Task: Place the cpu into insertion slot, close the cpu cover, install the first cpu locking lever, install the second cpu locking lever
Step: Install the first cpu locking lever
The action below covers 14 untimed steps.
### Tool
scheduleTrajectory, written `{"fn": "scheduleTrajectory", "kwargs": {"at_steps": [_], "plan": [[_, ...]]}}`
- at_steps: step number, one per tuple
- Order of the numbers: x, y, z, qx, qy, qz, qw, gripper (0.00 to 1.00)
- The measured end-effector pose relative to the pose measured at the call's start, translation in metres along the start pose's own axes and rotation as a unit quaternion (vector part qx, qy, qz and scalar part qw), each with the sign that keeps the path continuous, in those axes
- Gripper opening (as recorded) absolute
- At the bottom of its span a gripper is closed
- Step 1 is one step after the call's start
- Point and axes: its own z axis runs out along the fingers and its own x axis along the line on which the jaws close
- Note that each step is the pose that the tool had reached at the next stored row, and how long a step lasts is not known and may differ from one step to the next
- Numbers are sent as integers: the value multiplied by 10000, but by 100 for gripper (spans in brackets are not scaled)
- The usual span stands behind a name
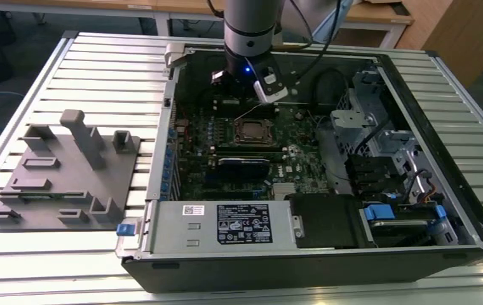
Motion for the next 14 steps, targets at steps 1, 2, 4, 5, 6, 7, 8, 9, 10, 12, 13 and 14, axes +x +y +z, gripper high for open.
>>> {"fn": "scheduleTrajectory", "kwargs": {"at_steps": [1,2,4,5,6,7,8,9,10,12,13,14], "plan": [[-13,2,4,0,0,0,10000,10],[-26,3,7,0,0,0,10000,10],[-54,3,17,-1,-1,0,10000,10],[-67,2,23,0,-1,0,10000,10],[-80,1,29,0,0,0,10000,10],[-94,0,36,0,0,0,10000,10],[-106,-1,44,0,0,0,10000,10],[-117,-3,51,0,0,0,10000,10],[-126,-4,58,0,0,0,10000,10],[-136,-5,67,0,0,1,10000,10],[-136,-5,68,1,0,1,10000,10],[-135,-5,68,1,0,2,10000,10]]}}
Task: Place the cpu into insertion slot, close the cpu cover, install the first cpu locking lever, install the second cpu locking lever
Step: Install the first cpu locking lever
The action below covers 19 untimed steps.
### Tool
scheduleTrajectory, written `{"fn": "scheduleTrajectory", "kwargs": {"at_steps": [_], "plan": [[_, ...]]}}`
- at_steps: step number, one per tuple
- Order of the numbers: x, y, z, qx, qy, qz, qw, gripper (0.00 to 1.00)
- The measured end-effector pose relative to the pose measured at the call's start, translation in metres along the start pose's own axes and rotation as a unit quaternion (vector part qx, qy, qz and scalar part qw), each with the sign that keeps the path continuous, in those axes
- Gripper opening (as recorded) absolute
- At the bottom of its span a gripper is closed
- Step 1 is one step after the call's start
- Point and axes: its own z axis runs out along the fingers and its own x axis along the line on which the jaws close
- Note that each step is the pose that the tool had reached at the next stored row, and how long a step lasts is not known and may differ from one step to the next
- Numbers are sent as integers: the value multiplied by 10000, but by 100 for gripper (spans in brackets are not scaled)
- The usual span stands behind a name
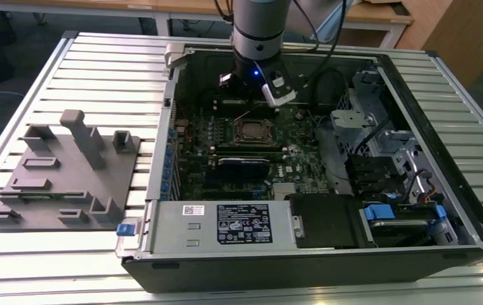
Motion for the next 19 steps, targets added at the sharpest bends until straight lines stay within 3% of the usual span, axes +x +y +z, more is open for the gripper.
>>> {"fn": "scheduleTrajectory", "kwargs": {"at_steps": [8,19], "plan": [[-7,-1,12,-2,-1,-2,10000,10],[-83,2,68,36,-1,-3,10000,10]]}}
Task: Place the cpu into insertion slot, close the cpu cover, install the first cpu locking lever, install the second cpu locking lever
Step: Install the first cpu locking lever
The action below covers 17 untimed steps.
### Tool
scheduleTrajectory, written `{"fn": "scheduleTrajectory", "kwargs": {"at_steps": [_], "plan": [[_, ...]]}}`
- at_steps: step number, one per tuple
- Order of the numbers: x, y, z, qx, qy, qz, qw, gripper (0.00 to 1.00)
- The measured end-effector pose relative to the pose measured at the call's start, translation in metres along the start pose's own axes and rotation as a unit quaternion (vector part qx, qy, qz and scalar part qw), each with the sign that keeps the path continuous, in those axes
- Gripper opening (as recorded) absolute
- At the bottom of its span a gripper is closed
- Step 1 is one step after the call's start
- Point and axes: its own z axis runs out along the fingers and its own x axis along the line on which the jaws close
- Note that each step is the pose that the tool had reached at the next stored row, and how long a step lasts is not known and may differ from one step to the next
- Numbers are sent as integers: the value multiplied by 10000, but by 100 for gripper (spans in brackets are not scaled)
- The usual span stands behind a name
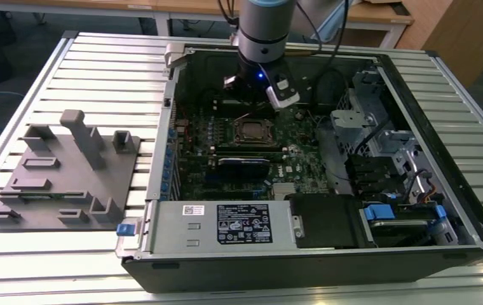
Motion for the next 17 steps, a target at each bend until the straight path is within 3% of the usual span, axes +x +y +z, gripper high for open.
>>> {"fn": "scheduleTrajectory", "kwargs": {"at_steps": [13,15,17], "plan": [[-43,50,51,75,-5,12,10000,10],[-42,57,64,87,-17,17,10000,10],[-41,56,77,89,-52,14,9999,10]]}}
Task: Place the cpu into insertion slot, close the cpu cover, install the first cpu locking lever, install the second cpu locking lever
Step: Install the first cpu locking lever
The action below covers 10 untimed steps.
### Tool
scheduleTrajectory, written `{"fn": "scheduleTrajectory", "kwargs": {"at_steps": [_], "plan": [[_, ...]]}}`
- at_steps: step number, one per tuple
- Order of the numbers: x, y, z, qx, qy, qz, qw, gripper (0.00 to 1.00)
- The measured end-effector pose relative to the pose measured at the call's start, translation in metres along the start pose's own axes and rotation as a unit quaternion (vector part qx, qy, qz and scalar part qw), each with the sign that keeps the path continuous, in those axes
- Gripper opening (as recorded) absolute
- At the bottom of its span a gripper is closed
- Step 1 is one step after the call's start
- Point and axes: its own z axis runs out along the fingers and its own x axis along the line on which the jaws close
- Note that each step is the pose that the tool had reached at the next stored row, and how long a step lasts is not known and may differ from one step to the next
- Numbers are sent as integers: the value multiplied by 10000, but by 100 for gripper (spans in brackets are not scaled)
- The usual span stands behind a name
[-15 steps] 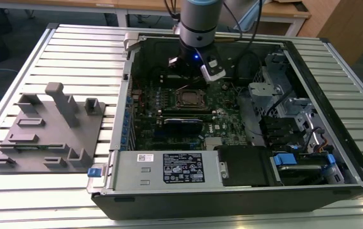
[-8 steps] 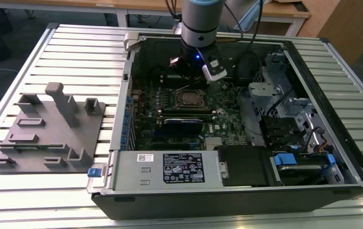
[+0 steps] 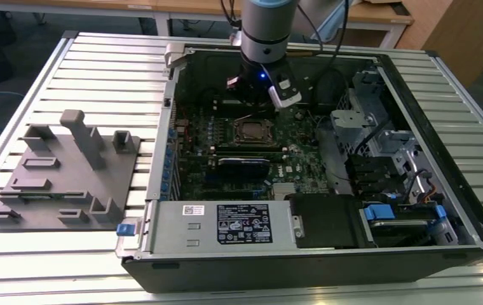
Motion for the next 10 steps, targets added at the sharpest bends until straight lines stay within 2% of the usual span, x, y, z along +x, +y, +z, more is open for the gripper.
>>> {"fn": "scheduleTrajectory", "kwargs": {"at_steps": [6,10], "plan": [[2,-7,35,-2,-167,4,9999,10],[1,-7,35,0,-172,4,9999,10]]}}
